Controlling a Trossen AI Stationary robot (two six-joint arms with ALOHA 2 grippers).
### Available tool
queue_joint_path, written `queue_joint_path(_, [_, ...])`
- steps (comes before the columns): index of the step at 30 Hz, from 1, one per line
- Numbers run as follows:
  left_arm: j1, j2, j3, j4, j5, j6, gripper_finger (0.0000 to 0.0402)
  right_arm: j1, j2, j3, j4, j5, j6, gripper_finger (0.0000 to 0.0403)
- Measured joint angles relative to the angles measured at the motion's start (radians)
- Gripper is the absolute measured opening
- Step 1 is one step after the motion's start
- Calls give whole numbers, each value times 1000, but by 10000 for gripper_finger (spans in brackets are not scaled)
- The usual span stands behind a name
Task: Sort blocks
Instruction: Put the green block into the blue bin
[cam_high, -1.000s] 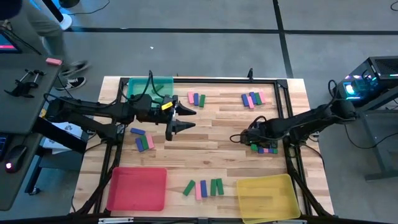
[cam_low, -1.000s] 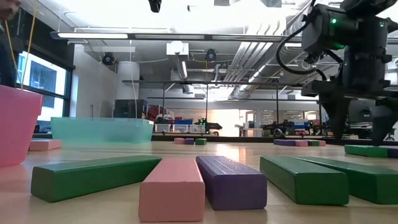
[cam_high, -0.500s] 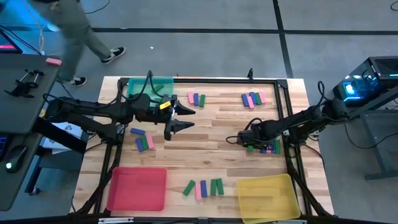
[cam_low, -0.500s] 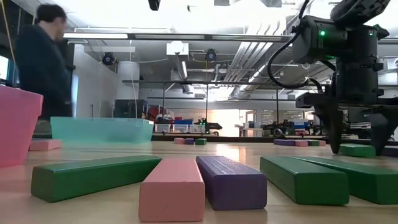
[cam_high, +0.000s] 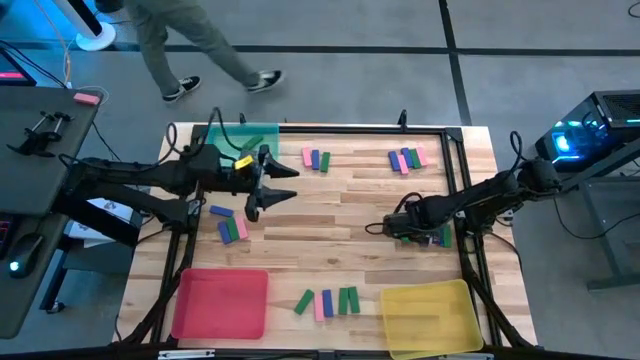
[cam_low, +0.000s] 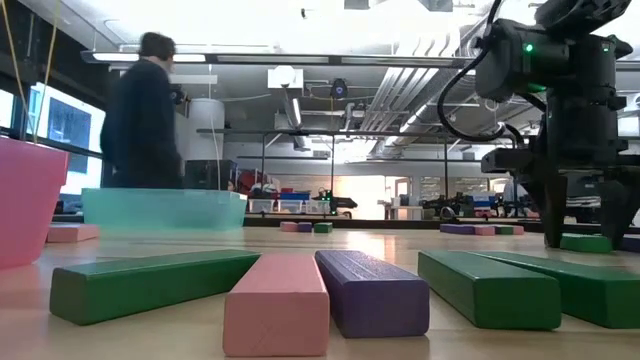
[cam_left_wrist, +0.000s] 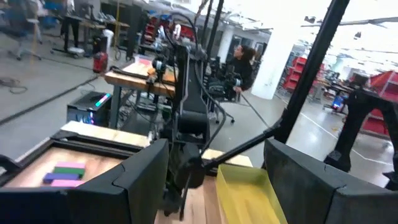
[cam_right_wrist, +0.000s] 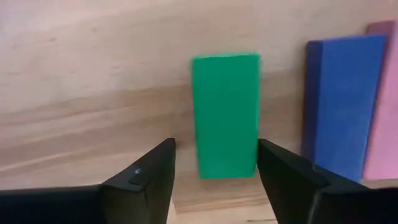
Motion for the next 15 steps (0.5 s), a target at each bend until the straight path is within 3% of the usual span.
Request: queue_joint_path(15, [0, -15, 0, -3, -5, 8, 250, 0, 0, 0, -28, 58, 14, 136])
